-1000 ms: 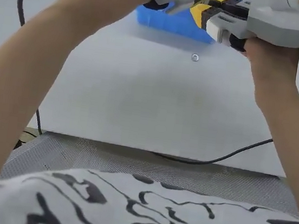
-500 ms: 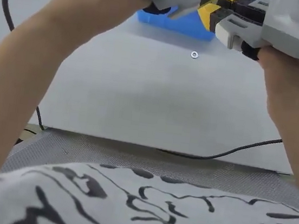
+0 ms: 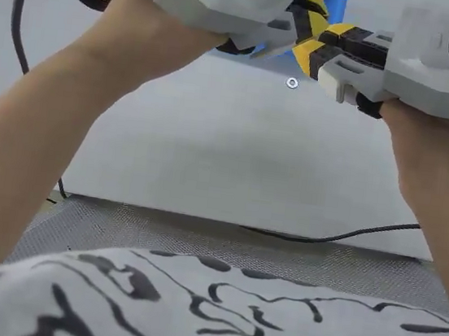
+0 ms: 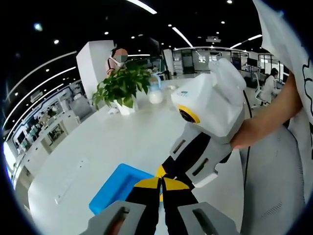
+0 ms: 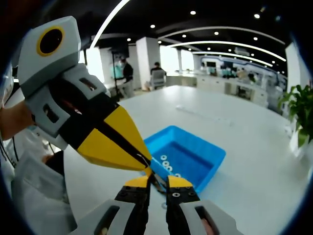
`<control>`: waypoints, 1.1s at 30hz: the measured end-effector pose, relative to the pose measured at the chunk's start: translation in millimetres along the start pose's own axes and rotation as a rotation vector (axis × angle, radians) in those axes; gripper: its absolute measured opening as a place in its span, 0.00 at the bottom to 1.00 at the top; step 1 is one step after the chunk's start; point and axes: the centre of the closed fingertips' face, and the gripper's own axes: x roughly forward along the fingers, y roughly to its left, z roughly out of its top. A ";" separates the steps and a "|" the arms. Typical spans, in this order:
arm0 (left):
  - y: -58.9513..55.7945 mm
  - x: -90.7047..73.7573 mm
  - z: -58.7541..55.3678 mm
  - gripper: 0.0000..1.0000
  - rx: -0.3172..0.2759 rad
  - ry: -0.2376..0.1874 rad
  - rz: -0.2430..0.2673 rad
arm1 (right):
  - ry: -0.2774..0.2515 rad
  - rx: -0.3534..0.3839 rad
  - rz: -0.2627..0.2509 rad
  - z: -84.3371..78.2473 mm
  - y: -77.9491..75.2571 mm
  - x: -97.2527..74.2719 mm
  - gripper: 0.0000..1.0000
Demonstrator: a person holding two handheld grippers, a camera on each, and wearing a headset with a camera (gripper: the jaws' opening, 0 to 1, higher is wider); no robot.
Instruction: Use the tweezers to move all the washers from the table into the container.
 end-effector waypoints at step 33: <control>-8.7 20.7 -22.3 0.00 -0.034 0.055 -0.063 | 0.093 -0.032 0.064 -31.3 2.4 15.1 0.07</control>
